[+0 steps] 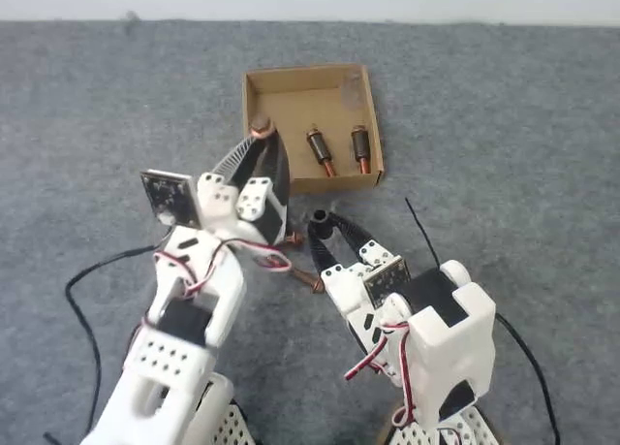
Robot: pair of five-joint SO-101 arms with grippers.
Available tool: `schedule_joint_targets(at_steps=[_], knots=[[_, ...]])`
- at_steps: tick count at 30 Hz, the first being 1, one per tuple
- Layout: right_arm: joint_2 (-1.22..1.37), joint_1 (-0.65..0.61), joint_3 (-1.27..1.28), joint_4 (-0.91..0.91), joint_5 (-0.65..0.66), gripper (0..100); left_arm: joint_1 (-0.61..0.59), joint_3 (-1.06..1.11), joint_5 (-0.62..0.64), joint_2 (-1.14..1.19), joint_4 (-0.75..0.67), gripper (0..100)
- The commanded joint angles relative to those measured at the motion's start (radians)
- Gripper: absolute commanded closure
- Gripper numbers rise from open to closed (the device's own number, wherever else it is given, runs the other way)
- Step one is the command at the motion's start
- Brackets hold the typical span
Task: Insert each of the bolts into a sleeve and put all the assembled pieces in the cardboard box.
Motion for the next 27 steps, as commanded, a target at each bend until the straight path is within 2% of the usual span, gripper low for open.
schedule_joint_targets(at_steps=[1,22,27], knots=[[-0.007,0.013,-0.023,-0.007,0.02,99.1,0.029,-0.064,-0.002,-0.196,0.175,99],[-0.015,-0.033,0.018,-0.008,0.02,99.1,0.044,0.312,-0.002,-0.674,0.143,99],[-0.015,-0.033,0.017,-0.008,0.02,99.1,0.06,0.328,0.0,-0.677,0.143,99]])
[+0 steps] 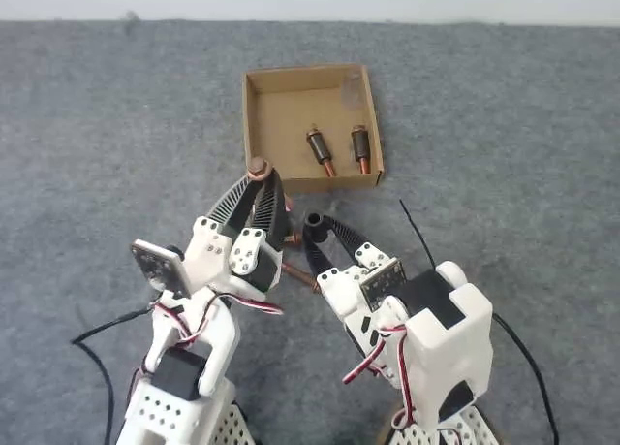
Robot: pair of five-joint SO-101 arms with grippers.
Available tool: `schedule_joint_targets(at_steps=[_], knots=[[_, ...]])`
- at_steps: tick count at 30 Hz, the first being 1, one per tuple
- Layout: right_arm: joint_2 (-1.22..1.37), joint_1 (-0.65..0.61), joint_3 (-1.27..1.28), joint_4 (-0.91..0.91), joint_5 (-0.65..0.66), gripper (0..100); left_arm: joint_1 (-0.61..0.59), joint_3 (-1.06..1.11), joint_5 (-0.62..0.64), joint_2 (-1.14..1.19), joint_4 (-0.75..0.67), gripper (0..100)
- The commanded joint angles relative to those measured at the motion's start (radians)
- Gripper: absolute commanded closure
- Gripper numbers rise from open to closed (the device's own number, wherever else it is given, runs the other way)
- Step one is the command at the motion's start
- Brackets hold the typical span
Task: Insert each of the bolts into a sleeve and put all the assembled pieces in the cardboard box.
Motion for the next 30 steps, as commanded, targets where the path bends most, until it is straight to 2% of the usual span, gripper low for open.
schedule_joint_targets(at_steps=[1,6,13,18,30], knots=[[-0.015,-0.004,0.014,-0.008,0.02,99.1,0.035,-0.015,0.0,-0.029,-0.015,99],[-0.015,-0.004,0.017,-0.008,0.02,99.1,0.103,-0.018,0.0,-0.029,0.066,99],[-0.015,-0.004,0.02,-0.008,0.02,99.1,0.109,-0.016,0.0,-0.028,0.071,99],[-0.016,-0.004,0.029,-0.008,0.02,99.1,0.109,-0.013,0.084,-0.023,0.072,99],[-0.01,-0.03,0.044,-0.036,0.02,99.1,0.101,-0.012,0.097,-0.023,0.203,99]])
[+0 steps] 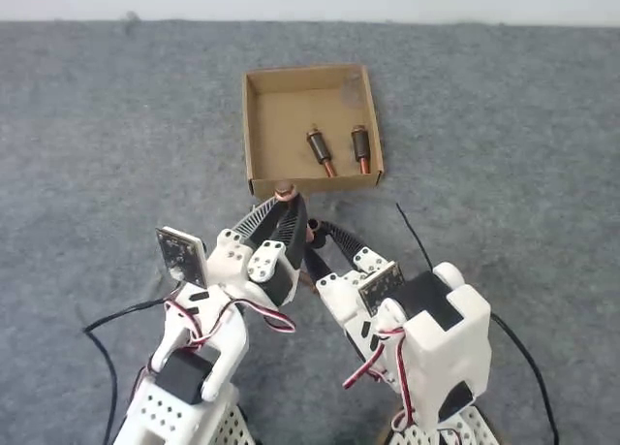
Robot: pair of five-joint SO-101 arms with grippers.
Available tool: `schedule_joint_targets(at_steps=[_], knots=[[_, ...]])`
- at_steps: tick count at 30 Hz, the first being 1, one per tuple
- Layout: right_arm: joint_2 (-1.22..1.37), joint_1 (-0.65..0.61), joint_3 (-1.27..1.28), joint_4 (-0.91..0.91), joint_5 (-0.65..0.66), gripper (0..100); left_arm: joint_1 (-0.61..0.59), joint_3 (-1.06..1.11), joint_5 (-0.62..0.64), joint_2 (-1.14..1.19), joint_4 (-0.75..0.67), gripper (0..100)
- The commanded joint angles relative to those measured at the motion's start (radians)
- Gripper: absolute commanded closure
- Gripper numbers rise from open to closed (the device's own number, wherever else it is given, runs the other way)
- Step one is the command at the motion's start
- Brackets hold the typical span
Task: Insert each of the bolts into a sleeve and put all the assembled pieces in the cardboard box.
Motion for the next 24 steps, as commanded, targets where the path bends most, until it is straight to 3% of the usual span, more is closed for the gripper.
schedule_joint_targets(at_steps=[1,12,20,24], knots=[[-0.013,-0.008,0.02,-0.028,0.02,99.1,0.0,-0.012,0.014,-0.023,0.037,99],[-0.01,-0.007,0.02,-0.028,0.021,99.1,0.005,-0.012,0.014,-0.025,0.052,99],[-0.008,-0.01,0.02,-0.027,0.021,99.1,-0.009,-0.012,0.008,-0.021,-0.015,99],[-0.007,-0.024,0.02,-0.025,0.021,99.1,-0.074,-0.012,0.008,-0.009,-0.084,99]])
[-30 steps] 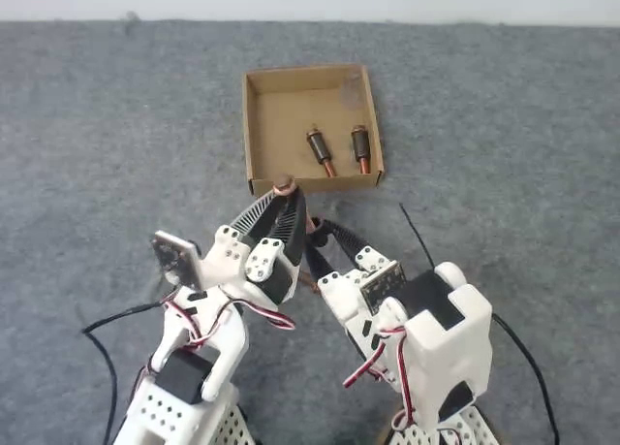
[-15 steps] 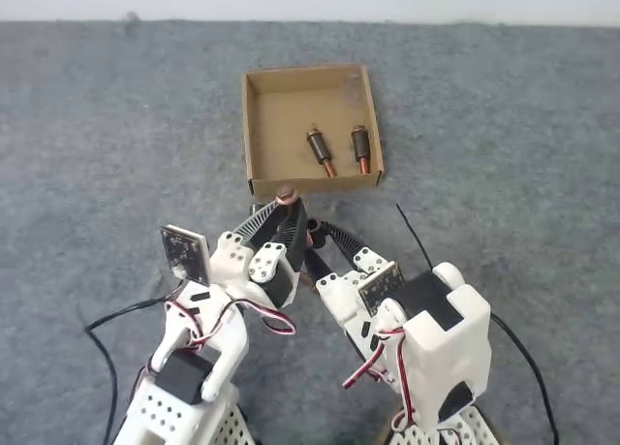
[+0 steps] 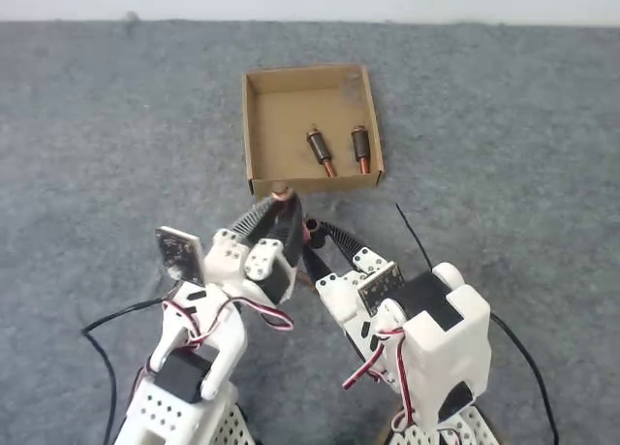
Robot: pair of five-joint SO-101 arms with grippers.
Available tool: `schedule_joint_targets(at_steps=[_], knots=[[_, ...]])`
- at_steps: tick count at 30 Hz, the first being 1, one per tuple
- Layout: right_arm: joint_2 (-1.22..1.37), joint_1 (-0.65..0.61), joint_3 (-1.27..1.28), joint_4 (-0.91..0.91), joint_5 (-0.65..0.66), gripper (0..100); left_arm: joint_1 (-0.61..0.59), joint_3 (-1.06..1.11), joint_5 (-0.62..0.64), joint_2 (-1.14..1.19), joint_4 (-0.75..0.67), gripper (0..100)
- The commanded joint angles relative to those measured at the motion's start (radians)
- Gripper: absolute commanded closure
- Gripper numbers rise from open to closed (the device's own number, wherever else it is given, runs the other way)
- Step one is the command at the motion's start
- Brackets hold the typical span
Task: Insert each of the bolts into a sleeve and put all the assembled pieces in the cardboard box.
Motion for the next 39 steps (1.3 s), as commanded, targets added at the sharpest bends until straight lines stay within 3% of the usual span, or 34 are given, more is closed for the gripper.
schedule_joint_targets(at_steps=[1,12,31,39], knots=[[-0.007,-0.022,0.017,-0.025,0.021,99.1,-0.063,-0.012,0.009,0.012,-0.114,99],[-0.007,-0.021,0.017,-0.025,0.023,99.1,-0.063,-0.005,0.011,0.437,-0.508,99],[-0.015,-0.015,0.015,-0.004,0.023,99.1,-0.003,-0.005,0.006,0.451,-0.428,99],[-0.015,-0.013,0.018,-0.007,0.023,99.1,-0.005,-0.005,-0.054,0.456,-0.427,99]])
